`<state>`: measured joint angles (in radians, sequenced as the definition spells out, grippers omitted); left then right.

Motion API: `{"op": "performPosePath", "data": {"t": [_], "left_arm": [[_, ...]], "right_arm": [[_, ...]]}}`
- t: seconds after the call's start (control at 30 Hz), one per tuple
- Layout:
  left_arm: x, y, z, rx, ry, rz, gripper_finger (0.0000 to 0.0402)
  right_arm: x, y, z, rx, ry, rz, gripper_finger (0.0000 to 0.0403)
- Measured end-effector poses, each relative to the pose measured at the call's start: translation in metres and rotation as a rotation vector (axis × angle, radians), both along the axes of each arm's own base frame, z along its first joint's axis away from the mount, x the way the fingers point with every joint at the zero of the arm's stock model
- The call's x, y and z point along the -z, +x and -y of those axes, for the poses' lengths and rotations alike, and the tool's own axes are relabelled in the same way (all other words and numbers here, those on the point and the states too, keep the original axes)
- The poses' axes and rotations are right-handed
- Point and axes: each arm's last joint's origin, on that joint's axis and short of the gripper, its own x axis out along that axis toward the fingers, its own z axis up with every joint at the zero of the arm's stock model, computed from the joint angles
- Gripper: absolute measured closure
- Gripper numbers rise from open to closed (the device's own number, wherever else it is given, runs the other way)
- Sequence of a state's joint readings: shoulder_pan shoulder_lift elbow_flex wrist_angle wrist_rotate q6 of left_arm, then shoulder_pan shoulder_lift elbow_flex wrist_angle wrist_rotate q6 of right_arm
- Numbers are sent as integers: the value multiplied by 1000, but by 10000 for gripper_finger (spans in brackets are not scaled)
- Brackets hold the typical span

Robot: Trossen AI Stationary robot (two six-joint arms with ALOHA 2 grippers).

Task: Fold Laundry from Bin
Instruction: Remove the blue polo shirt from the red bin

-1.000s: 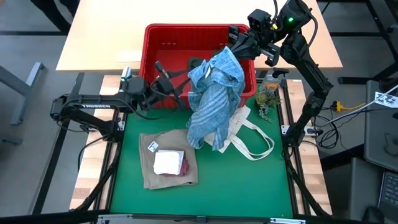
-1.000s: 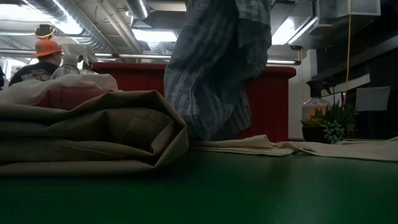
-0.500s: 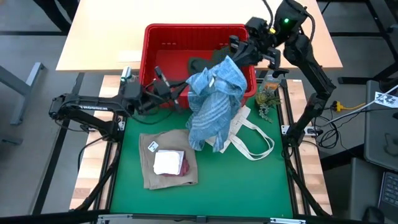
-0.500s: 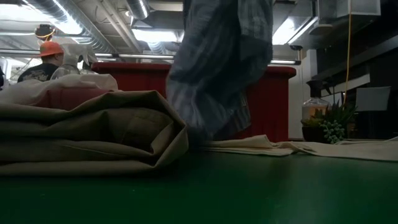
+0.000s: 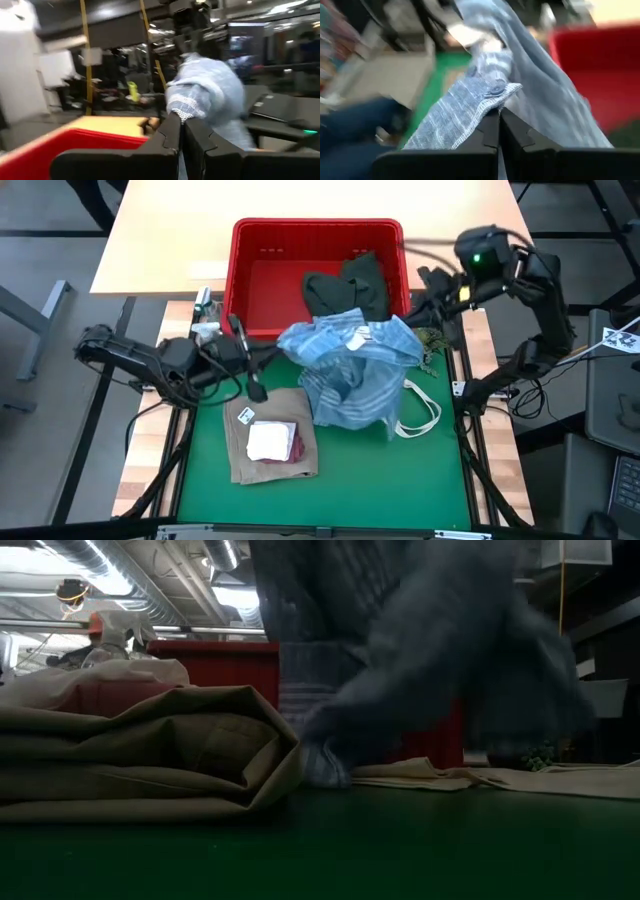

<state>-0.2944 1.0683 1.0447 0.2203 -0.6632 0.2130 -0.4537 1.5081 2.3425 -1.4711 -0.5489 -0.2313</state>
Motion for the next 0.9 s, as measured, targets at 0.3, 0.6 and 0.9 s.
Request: {"op": "performPosePath", "data": {"t": [0.3, 0.6, 0.9], "left_arm": [[35, 35, 28, 228, -141, -115, 401], [56, 52, 45, 308, -175, -186, 401], [79, 71, 48, 291, -285, -231, 401]], "right_arm": [[34, 9, -13, 33, -53, -255, 400], [98, 4, -39, 22, -97, -506, 400], [148, 11, -43, 114, -145, -570, 400]]}}
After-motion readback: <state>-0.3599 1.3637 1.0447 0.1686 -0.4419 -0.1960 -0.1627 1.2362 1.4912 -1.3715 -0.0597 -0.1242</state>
